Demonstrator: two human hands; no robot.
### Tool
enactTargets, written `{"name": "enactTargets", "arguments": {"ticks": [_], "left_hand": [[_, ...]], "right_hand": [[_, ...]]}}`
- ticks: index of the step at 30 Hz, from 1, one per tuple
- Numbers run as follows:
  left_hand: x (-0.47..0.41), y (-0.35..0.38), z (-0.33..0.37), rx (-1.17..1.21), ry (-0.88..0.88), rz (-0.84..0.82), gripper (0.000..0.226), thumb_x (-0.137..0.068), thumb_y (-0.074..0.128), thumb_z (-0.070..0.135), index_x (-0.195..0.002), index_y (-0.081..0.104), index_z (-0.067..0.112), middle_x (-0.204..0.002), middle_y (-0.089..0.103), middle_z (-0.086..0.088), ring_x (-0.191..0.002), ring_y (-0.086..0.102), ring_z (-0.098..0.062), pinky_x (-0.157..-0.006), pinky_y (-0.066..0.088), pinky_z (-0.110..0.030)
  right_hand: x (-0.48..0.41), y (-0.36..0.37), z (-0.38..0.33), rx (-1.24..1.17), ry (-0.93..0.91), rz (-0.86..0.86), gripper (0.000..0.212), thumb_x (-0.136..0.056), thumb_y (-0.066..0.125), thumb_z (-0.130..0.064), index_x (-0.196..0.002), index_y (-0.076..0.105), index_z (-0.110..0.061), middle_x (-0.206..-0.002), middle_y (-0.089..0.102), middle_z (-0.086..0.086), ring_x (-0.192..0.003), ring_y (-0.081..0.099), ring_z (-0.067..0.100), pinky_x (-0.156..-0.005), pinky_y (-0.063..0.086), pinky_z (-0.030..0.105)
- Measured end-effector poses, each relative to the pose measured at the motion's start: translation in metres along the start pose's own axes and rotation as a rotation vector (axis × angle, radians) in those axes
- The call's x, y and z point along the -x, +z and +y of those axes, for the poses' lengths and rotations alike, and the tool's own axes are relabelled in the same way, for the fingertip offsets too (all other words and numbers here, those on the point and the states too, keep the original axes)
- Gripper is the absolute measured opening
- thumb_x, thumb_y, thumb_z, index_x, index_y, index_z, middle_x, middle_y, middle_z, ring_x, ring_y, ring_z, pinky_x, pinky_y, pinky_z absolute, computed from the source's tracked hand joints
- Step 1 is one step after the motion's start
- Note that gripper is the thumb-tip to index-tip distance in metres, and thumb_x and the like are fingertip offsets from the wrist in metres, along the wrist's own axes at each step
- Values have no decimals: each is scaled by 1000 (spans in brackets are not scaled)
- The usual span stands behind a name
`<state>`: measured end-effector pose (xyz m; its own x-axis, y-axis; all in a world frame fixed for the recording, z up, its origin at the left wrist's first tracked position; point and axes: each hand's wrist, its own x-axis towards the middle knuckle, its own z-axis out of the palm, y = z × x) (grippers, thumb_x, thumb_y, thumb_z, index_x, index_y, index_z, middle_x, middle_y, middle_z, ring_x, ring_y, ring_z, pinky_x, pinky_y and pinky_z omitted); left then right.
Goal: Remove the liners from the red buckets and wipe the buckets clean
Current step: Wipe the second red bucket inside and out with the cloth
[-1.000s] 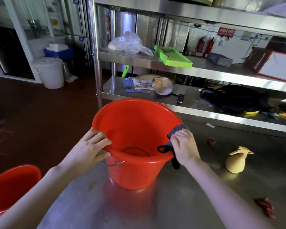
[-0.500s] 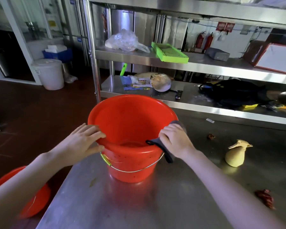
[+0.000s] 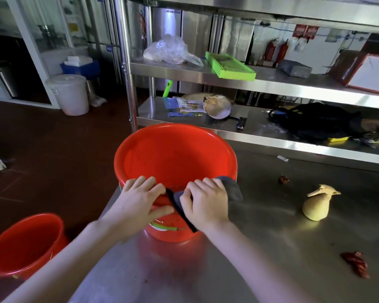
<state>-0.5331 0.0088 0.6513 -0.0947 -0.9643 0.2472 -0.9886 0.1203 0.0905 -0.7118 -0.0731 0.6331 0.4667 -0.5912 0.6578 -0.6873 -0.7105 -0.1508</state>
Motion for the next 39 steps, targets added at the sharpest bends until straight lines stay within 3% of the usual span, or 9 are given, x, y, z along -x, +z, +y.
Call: {"name": "enactTargets", "arguments": {"ticks": [4,8,13,17,24,27,29,35,39], "left_hand": [[7,-14,-57,12,47,-65,69,-85,21,72,-122,60,28,-119,55,11,-122,46,-14,-114,23,-36],[0,-13,-65,-4,88,-12,56,-90,33,59,-116,63,20,-113,55,1,-114,50,-22,-108,38,-44],[-1,-7,-44,-111,86,59,62,-93,26,61,-100,67,16,-92,53,-6,-84,53,-27,-84,51,-44],[1,1,-3,-166,87,87,43,-85,38,55,-91,65,22,-84,53,-1,-75,54,-25,-71,50,-40],[9,-5,-37,-73,121,-20,55,-93,26,63,-110,63,27,-99,56,9,-94,55,-16,-87,47,-34],[6,-9,-65,-101,102,-62,63,-96,13,62,-120,59,28,-114,58,10,-115,52,-15,-105,36,-36],[-2,-6,-62,-122,107,-35,63,-97,11,59,-114,61,25,-105,57,8,-106,54,-18,-102,37,-37],[-6,-2,-18,-202,51,98,44,-92,33,51,-91,64,20,-83,52,0,-79,55,-26,-80,49,-46],[-6,10,29,-180,42,99,40,-92,37,49,-86,62,18,-81,55,0,-75,56,-26,-70,49,-41]], "right_hand": [[-21,-15,59,-74,-139,-185,29,-81,42,-23,-59,57,-14,-57,58,0,-60,55,27,-64,44,37],[-42,-17,112,-82,-78,-367,39,-89,36,-23,-66,63,-8,-69,64,2,-74,57,23,-87,43,42],[-25,-7,79,-120,121,-77,39,-86,34,-22,-54,53,-8,-57,55,4,-62,50,27,-76,46,43],[1,4,16,2,148,82,28,-80,46,-20,-52,48,-16,-53,50,0,-58,48,27,-67,42,39],[-10,-12,56,-103,-179,-78,24,-82,44,-17,-60,55,-14,-58,54,0,-59,50,26,-63,42,38],[-34,-19,103,-102,-147,-284,31,-88,40,-18,-66,60,-8,-67,61,4,-70,55,27,-78,44,42],[-41,-14,117,-106,-67,-328,32,-88,41,-15,-66,62,-4,-69,62,6,-73,54,27,-84,43,43],[-14,-3,54,-45,152,20,30,-81,41,-20,-52,47,-14,-53,51,4,-60,49,29,-69,44,41],[3,5,2,39,129,48,28,-81,48,-22,-54,51,-17,-53,51,-2,-56,48,24,-64,40,38]]}}
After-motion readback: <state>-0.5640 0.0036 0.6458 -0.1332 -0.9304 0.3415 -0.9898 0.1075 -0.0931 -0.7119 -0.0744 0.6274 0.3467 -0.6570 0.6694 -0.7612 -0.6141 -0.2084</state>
